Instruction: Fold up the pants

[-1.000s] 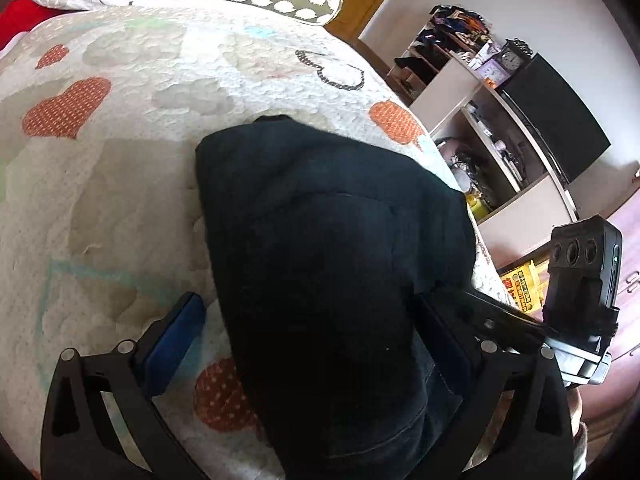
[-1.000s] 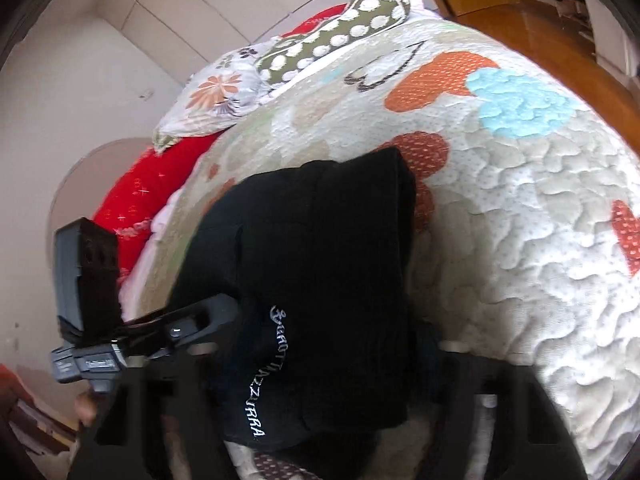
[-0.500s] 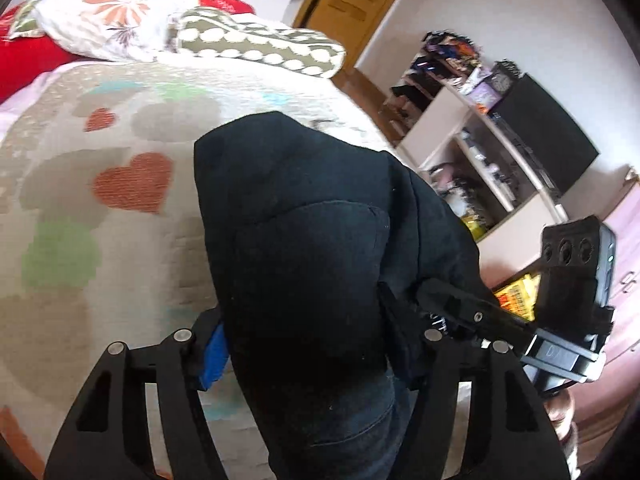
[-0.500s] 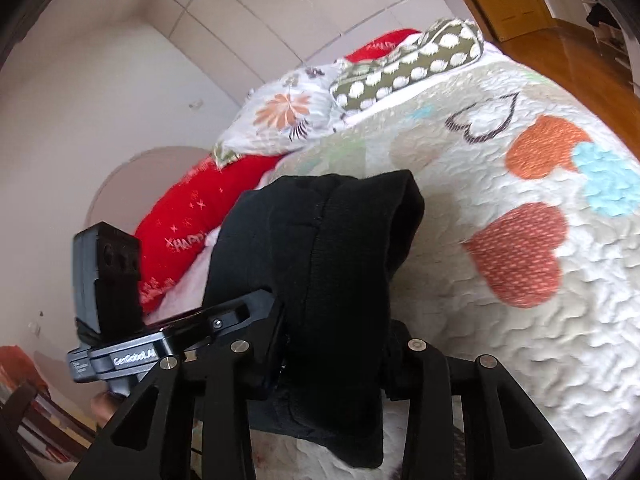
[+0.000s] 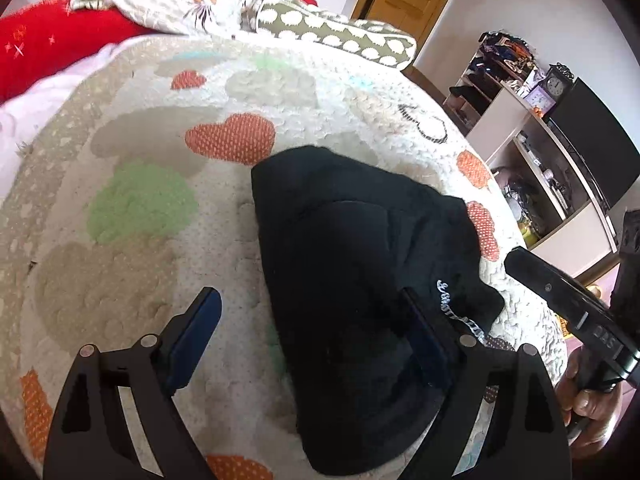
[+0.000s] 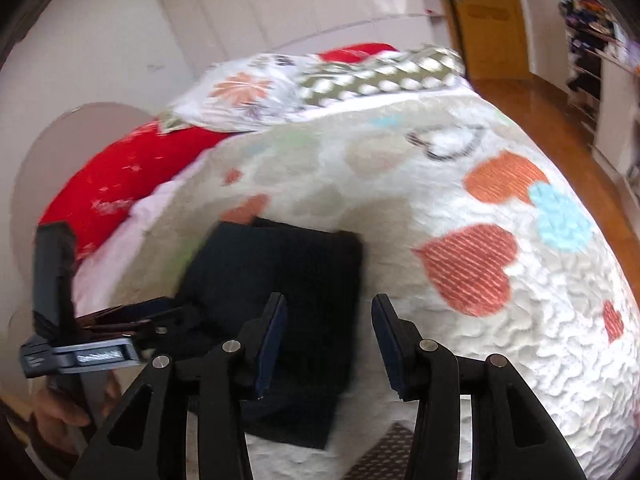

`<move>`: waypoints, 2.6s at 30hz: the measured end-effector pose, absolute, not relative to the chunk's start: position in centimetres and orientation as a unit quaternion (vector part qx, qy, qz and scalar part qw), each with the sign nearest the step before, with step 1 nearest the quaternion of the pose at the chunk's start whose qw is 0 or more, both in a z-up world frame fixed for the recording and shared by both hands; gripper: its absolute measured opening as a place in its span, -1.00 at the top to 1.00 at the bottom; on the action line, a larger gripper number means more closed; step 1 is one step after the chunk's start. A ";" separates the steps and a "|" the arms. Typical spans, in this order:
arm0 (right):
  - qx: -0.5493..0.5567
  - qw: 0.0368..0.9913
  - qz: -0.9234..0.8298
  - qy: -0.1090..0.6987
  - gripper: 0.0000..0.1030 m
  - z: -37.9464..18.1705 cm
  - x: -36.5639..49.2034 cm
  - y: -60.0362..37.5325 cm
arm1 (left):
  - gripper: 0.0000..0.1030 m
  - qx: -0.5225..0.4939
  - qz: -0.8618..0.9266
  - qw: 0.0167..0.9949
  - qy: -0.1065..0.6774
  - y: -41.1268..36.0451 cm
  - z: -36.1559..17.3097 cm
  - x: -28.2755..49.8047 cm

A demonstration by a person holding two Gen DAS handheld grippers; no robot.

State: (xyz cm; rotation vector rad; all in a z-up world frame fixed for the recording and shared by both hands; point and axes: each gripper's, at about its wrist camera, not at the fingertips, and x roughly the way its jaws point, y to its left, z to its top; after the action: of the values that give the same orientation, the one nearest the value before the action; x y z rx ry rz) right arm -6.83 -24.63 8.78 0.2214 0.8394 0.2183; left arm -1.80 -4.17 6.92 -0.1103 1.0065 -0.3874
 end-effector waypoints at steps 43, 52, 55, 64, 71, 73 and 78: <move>0.077 0.931 0.034 0.355 -0.59 11.5 -14.6 -21.5 | -0.77 0.023 -0.093 0.936 0.338 -4.0 12.9 -11.3; 0.070 0.934 0.029 0.350 -0.59 11.6 -15.2 -20.9 | -0.77 0.026 -0.073 0.945 0.317 -3.7 13.3 -12.5; 0.074 0.933 0.028 0.352 -0.59 11.4 -15.1 -21.0 | -0.77 0.029 -0.066 0.946 0.316 -3.7 13.2 -12.5; 0.073 0.930 0.029 0.358 -0.59 10.9 -14.8 -20.9 | -0.77 0.031 -0.070 0.945 0.319 -4.0 12.7 -12.4; 0.071 0.928 0.029 0.365 -0.59 10.6 -14.5 -20.8 | -0.77 0.030 -0.070 0.944 0.321 -4.1 12.6 -12.4; 0.072 0.927 0.029 0.368 -0.59 10.5 -14.4 -20.9 | -0.77 0.030 -0.070 0.944 0.322 -4.2 12.4 -12.3; 0.071 0.925 0.028 0.371 -0.59 10.2 -14.2 -20.9 | -0.77 0.029 -0.070 0.942 0.326 -4.4 12.1 -12.1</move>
State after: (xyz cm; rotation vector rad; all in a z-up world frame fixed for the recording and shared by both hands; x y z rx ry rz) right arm -14.20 -20.92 10.22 0.1465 0.7613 0.0576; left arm -12.10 -4.36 12.13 0.0591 0.6653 -0.1430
